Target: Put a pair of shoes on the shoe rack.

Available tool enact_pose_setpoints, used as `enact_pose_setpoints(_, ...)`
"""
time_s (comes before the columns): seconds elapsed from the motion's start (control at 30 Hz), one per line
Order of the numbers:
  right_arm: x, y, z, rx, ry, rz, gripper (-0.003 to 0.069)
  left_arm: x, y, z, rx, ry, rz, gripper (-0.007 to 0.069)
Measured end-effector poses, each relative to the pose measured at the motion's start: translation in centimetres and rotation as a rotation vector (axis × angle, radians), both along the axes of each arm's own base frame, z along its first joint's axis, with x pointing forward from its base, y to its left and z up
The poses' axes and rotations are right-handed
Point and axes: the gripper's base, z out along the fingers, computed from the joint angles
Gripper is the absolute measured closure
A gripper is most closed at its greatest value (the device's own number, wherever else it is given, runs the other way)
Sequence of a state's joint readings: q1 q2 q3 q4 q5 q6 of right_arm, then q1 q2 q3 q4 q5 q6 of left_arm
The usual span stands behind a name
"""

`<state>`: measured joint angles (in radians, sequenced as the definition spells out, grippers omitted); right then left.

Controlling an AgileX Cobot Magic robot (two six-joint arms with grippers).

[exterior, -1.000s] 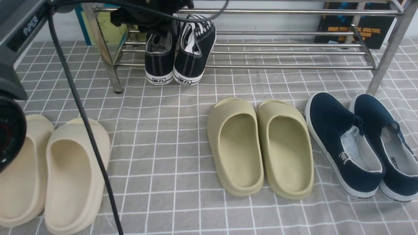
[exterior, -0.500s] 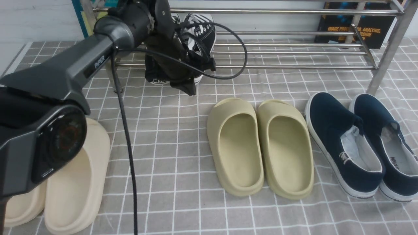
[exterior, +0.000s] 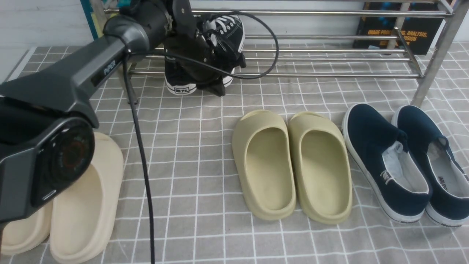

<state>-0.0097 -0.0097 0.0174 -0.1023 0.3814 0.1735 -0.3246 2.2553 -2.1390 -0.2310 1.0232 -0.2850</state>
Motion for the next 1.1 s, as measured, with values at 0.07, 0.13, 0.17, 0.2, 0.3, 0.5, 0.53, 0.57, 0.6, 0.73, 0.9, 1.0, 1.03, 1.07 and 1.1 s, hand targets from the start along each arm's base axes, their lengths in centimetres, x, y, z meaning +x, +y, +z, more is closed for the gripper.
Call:
enact_pose_setpoints(0.07,0.0,0.0,0.0,0.000,0.000,0.000,0.0419,-0.7,0.3,1.3,0.016,0.001,-0.019,0.0638)
enact_pose_setpoints(0.13,0.0,0.0,0.0,0.000,0.000,0.000,0.0419,-2.6,1.1,5.2,0.059,-0.025,-0.061,0.0638)
enact_pose_setpoints(0.17,0.0,0.0,0.0,0.000,0.000,0.000,0.0419,-3.6,1.6,7.0,0.078,-0.045,-0.073,0.0638)
enact_pose_setpoints(0.2,0.0,0.0,0.0,0.000,0.000,0.000,0.0419,-4.5,2.0,8.6,0.091,-0.065,-0.080,0.0638)
enact_pose_setpoints(0.3,0.0,0.0,0.0,0.000,0.000,0.000,0.0419,-7.1,3.2,13.2,0.112,-0.152,-0.081,0.0638)
enact_pose_setpoints(0.5,0.0,0.0,0.0,0.000,0.000,0.000,0.0419,-14.8,6.4,22.9,0.111,-0.393,-0.042,0.0638)
enact_pose_setpoints(0.53,0.0,0.0,0.0,0.000,0.000,0.000,0.0419,-16.8,7.1,24.3,0.104,-0.429,-0.037,0.0638)
enact_pose_setpoints(0.57,0.0,0.0,0.0,0.000,0.000,0.000,0.0419,-19.1,7.9,25.5,0.095,-0.461,-0.033,0.0638)
enact_pose_setpoints(0.6,0.0,0.0,0.0,0.000,0.000,0.000,0.0419,-20.2,8.3,25.8,0.093,-0.468,-0.032,0.0638)
enact_pose_setpoints(0.73,0.0,0.0,0.0,0.000,0.000,0.000,0.0419,-25.4,10.0,25.0,0.093,-0.442,-0.024,0.0638)
enact_pose_setpoints(0.9,0.0,0.0,0.0,0.000,0.000,0.000,0.0419,-31.2,12.1,22.1,0.066,-0.461,0.019,0.0638)
enact_pose_setpoints(1.0,0.0,0.0,0.0,0.000,0.000,0.000,0.0419,-34.4,13.3,19.7,0.057,-0.489,0.044,0.0638)
enact_pose_setpoints(1.03,0.0,0.0,0.0,0.000,0.000,0.000,0.0419,-35.2,13.7,18.9,0.056,-0.498,0.051,0.0638)
enact_pose_setpoints(1.07,0.0,0.0,0.0,0.000,0.000,0.000,0.0419,-37.0,14.3,17.7,0.050,-0.519,0.065,0.0638)
enact_pose_setpoints(1.1,0.0,0.0,0.0,0.000,0.000,0.000,0.0419,-37.9,14.7,16.7,0.047,-0.525,0.075,0.0638)
